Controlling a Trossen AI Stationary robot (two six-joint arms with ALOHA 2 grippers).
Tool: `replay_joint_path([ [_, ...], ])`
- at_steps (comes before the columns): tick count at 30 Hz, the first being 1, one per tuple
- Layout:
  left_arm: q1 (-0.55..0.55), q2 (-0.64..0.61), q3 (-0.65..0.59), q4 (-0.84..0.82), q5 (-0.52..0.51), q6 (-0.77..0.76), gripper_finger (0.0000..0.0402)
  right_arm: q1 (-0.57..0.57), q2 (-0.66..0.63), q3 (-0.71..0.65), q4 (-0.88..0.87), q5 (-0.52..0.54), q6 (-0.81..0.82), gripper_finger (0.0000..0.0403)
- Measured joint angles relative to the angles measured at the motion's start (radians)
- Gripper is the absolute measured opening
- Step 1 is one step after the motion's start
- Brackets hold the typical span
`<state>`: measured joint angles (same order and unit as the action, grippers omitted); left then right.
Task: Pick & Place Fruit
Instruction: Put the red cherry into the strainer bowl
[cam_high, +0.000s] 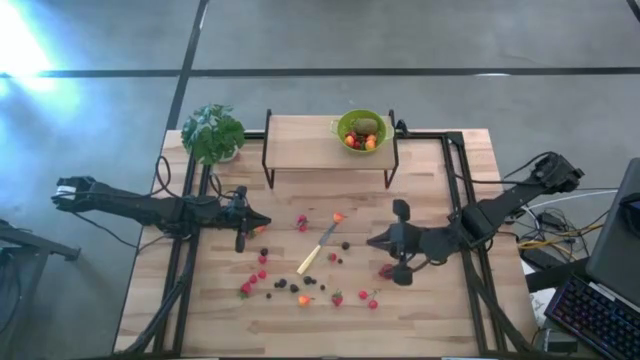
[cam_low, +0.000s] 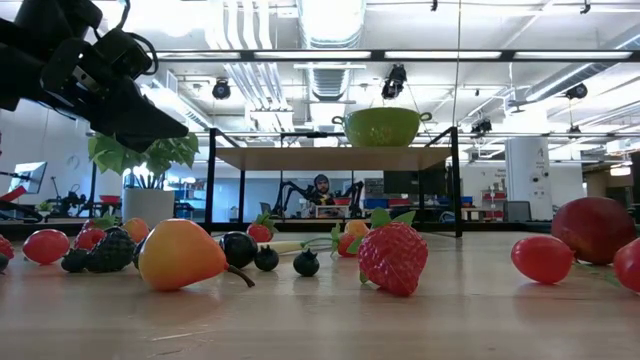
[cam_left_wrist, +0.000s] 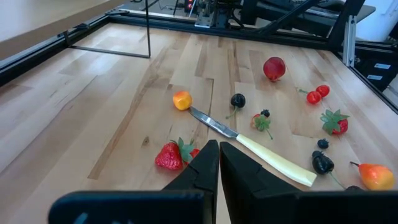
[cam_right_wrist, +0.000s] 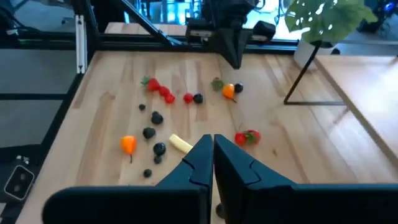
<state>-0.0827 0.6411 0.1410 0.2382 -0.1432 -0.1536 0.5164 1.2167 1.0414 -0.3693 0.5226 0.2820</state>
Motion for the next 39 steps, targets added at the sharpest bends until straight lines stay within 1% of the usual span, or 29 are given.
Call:
replay_joint_path([
  [3, 0.000, 0.000, 0.000, 0.000, 0.000, 0.000, 0.0020, 0.030, 0.001, -0.052, 0.039, -0.003, 0.028, 0.0008],
  [8, 0.000, 0.000, 0.000, 0.000, 0.000, 0.000, 0.0020, 0.119, 0.037, -0.119, 0.128, -0.004, 0.048, 0.0008],
  [12, 0.000, 0.000, 0.000, -0.001, 0.000, 0.000, 0.0020, 0.183, 0.114, -0.128, 0.204, 0.008, 0.001, 0.0008],
  [15, 0.000, 0.000, 0.000, -0.001, 0.000, 0.000, 0.0020, 0.202, 0.187, -0.113, 0.232, 0.008, -0.054, 0.0008],
  [17, 0.000, 0.000, 0.000, -0.001, 0.000, 0.000, 0.0020, 0.203, 0.241, -0.090, 0.234, -0.003, -0.052, 0.0008],
  [19, 0.000, 0.000, 0.000, 0.000, 0.000, 0.000, 0.0020, 0.201, 0.294, -0.057, 0.203, -0.052, 0.005, 0.0008],
  [21, 0.000, 0.000, 0.000, -0.001, 0.000, 0.000, 0.0020, 0.198, 0.342, -0.012, 0.145, -0.122, 0.065, 0.0008],
  [22, 0.000, 0.000, 0.000, 0.000, 0.000, 0.000, 0.0020, 0.199, 0.366, 0.017, 0.112, -0.140, 0.099, 0.0008],
  [28, 0.000, 0.000, 0.000, 0.000, 0.000, 0.000, 0.0020, 0.204, 0.507, 0.174, -0.163, -0.148, 0.270, 0.0017],
  [33, 0.000, 0.000, 0.000, -0.001, 0.000, 0.000, 0.0020, 0.203, 0.592, 0.233, -0.263, -0.153, 0.352, 0.0050],
  [39, 0.000, 0.000, 0.000, -0.001, 0.000, 0.000, 0.0020, 0.199, 0.634, 0.250, -0.263, -0.165, 0.365, 0.0109],
])
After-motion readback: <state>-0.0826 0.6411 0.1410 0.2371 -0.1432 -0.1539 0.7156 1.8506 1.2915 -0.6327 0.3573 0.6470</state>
